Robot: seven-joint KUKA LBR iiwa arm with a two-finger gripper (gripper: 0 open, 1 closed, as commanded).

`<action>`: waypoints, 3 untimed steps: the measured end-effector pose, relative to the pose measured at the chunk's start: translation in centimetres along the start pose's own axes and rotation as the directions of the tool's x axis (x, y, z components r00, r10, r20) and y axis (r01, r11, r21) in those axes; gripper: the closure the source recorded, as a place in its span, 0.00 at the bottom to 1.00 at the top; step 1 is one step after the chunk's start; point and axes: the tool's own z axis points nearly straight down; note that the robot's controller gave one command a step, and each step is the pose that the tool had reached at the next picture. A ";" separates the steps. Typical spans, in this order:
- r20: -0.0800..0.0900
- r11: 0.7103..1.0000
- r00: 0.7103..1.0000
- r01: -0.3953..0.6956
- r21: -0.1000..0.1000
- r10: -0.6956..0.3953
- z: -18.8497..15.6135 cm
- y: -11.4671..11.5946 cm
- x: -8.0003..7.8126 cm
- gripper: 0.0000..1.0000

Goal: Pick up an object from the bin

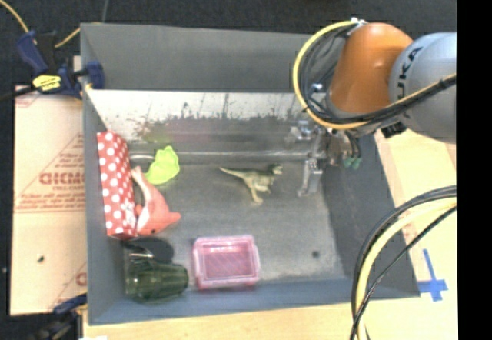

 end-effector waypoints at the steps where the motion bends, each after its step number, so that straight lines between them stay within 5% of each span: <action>1: 0.008 1.000 1.000 0.002 0.001 -0.002 -0.5 0.0 -0.2 0.00; 2: 0.005 0.976 0.976 0.217 0.001 -0.217 6.6 2.7 -0.8 0.00; 3: 0.012 0.995 0.994 0.105 0.002 -0.105 6.4 2.9 0.3 0.00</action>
Offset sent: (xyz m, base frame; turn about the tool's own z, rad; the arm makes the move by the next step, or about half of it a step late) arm 0.0078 0.0272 -0.0652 -0.2204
